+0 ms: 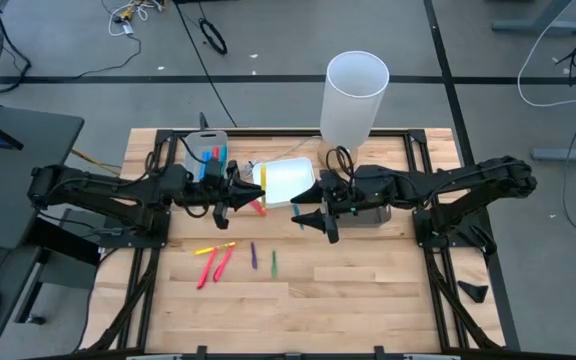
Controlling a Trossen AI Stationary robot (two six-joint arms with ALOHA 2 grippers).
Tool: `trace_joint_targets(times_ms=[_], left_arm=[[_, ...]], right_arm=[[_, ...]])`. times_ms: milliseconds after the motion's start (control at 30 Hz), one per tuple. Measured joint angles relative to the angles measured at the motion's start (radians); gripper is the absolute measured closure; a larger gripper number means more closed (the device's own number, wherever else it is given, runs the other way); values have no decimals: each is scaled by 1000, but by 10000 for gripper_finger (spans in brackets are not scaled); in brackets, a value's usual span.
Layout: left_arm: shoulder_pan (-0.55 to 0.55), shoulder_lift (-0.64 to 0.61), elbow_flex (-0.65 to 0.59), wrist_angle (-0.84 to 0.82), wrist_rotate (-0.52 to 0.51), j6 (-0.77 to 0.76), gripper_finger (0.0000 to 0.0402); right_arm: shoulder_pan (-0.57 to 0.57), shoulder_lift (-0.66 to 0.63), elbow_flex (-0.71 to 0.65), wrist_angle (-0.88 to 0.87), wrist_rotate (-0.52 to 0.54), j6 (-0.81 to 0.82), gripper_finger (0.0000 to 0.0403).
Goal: Pick & Place Markers
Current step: Put the top yellow pen into the black transparent bin
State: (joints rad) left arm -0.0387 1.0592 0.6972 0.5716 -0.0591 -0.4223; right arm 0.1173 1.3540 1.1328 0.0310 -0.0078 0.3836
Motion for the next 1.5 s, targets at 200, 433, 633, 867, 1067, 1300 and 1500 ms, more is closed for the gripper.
trace_joint_targets(times_ms=[200, 433, 633, 867, 1067, 1300, 1500], left_arm=[[-1, 47, 108, -63, 34, 60, 379], [-1, 149, 295, -206, 73, 144, 379], [-1, 228, 399, -219, 84, 157, 379], [-9, 286, 444, -236, 104, 153, 379], [-11, 285, 444, -242, 81, 153, 379], [-11, 285, 444, -279, 62, 147, 379], [-12, 285, 444, -280, 62, 145, 379]], right_arm=[[0, 0, 0, 86, 0, -4, 147], [0, 0, 0, 123, 35, -46, 157], [0, 0, 0, 145, 45, -66, 165], [1, 0, 0, 150, 29, -67, 168], [1, 0, 0, 137, 10, -52, 191], [4, 0, 0, 149, 8, -52, 269], [10, 0, 0, 145, 11, -53, 360]])
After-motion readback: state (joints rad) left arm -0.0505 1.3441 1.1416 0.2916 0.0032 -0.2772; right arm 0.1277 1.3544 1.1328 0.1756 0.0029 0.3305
